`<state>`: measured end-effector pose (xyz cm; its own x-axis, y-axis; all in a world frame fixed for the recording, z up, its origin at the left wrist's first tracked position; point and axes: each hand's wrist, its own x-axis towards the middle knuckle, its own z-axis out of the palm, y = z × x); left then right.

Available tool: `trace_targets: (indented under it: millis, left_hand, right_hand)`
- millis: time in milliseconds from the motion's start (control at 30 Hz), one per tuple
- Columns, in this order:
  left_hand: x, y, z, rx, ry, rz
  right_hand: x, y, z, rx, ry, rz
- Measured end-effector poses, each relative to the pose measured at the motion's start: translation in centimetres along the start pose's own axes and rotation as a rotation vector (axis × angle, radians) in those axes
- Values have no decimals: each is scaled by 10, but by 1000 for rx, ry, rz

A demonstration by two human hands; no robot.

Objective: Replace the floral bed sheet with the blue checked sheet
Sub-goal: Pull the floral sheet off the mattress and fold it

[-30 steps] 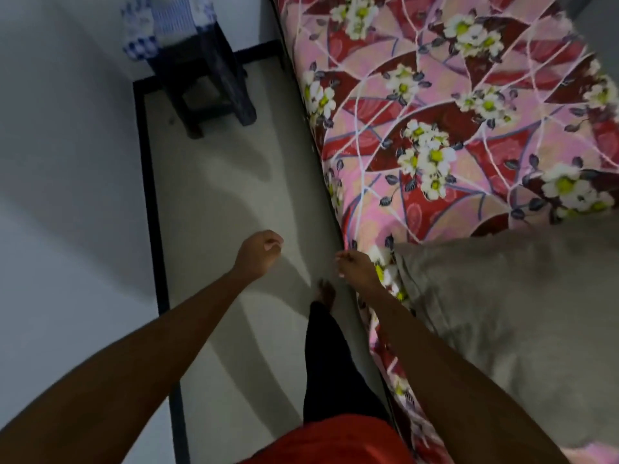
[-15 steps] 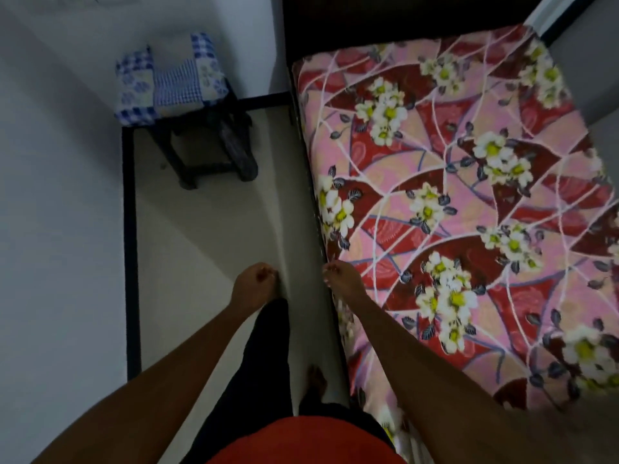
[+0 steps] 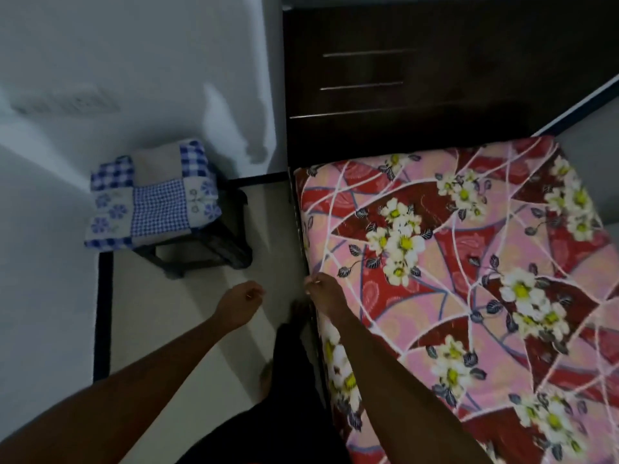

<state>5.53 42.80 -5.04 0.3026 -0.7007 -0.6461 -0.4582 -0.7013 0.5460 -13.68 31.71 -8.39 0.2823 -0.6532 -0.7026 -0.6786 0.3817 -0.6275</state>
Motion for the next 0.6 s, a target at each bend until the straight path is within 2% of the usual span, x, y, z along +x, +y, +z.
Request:
trace_targets:
  millis: [200, 300, 400, 467, 533, 600]
  left_hand:
    - [141, 79, -42, 87, -56, -7]
    - [196, 113, -51, 132, -44, 48]
    - [241, 142, -57, 226, -122, 13]
    - [277, 151, -58, 233, -148, 3]
    - [311, 158, -54, 266, -217, 48]
    - [336, 169, -49, 258, -268, 43]
  right_hand:
    - [112, -51, -38, 108, 115, 102]
    - [155, -65, -52, 102, 135, 96]
    - [168, -88, -66, 16, 172, 119]
    - [178, -104, -73, 147, 220, 153]
    - [192, -109, -78, 161, 268, 106]
    - [212, -110, -78, 137, 303, 160]
